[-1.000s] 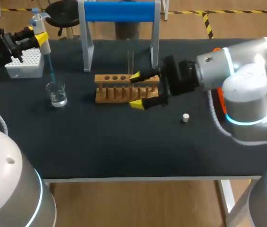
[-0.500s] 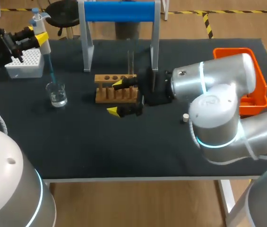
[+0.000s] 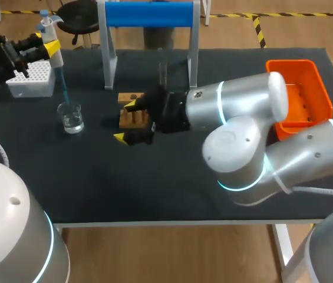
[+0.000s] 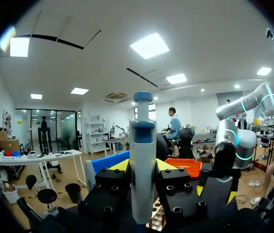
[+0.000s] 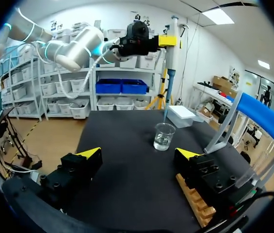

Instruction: Invert the test tube, pick up the pipette, mount the tip to pipette, aspirate from beaker and dispense into the tube, eject the tip, return the pipette, and cap with the stopper.

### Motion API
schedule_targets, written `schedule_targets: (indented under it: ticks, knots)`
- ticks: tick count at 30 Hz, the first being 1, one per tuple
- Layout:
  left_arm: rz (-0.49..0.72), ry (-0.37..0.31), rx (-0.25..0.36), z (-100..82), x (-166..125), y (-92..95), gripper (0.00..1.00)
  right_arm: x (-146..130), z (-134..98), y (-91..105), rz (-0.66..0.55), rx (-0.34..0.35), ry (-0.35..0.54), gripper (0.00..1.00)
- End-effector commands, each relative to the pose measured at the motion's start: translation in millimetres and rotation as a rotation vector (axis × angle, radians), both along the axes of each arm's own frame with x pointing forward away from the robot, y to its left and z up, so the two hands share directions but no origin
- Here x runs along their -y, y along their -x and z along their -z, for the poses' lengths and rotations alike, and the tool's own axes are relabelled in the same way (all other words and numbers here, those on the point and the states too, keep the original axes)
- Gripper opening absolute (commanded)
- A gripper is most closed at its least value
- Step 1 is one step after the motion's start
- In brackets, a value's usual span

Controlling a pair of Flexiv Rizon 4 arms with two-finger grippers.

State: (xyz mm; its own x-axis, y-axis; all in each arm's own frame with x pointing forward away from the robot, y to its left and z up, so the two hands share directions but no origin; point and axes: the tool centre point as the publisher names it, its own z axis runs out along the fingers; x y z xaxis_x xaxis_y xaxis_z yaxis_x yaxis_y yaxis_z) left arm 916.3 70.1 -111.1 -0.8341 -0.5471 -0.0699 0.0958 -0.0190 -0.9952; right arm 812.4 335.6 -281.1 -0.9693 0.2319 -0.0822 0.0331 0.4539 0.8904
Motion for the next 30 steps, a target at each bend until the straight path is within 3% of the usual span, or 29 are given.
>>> schedule_targets:
  ticks: [1,13,30]
  knots:
    - [0.004,0.003,0.003,0.8,-1.0,0.1,0.0,-34.2,17.7,-14.7,0.068,0.02,0.024,1.0]
    - [0.004,0.003,0.003,0.8,-1.0,0.1,0.0,-45.8,23.0,-34.1,0.091,0.026,0.029,1.0]
    - [0.004,0.003,0.003,0.8,-1.0,0.1,0.0,-53.3,30.0,-39.5,0.091,0.025,0.035,1.0]
